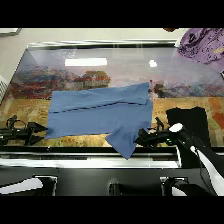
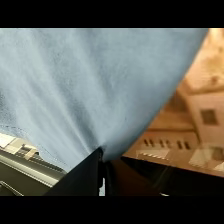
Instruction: Fold the clothes and pants, and hang the long-sleeved shirts on hangers.
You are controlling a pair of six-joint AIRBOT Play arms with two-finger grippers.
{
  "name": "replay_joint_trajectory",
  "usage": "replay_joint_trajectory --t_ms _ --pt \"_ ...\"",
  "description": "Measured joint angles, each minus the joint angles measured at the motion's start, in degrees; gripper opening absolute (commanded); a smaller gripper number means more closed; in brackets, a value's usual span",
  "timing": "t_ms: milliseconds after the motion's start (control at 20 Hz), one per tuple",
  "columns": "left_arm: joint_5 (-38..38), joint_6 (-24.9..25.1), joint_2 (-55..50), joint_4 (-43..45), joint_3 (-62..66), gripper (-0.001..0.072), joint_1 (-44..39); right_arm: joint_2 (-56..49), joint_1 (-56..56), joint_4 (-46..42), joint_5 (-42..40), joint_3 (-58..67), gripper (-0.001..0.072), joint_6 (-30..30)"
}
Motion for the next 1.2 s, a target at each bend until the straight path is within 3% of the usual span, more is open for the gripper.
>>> replay_joint_trajectory --t_ms 150,350,450,550,800,1200 --pt "-0.72 0.24 -0.26 -0.04 -0.2 0.0596 -0.04 0.0 0.0 0.02 0.04 0.0 0.0026 0.0" --pt "-1.29 0.33 -0.48 0.09 -0.55 0.0588 -0.72 0.0 0.0 0.04 0.11 0.0 0.0026 0.0" --pt "-1.11 0.37 -0.81 0.59 -0.66 0.023 -1.44 0.0 0.0 0.17 0.15 0.0 0.0025 0.0" --pt "-0.39 0.42 -1.22 1.55 -0.76 0.0015 -1.99 -0.02 0.0 0.17 0.22 -0.02 0.0025 0.0" --pt "-0.66 0.07 -1.42 0.57 -0.66 0.0014 -2.38 0.57 0.0 -0.52 0.28 -0.02 0.0024 -0.17" --pt "-1.14 -7.78 10.01 9.7 -0.66 0.0014 -2.43 13.55 0.0 -9.2 6.64 -0.02 0.0023 4.0"
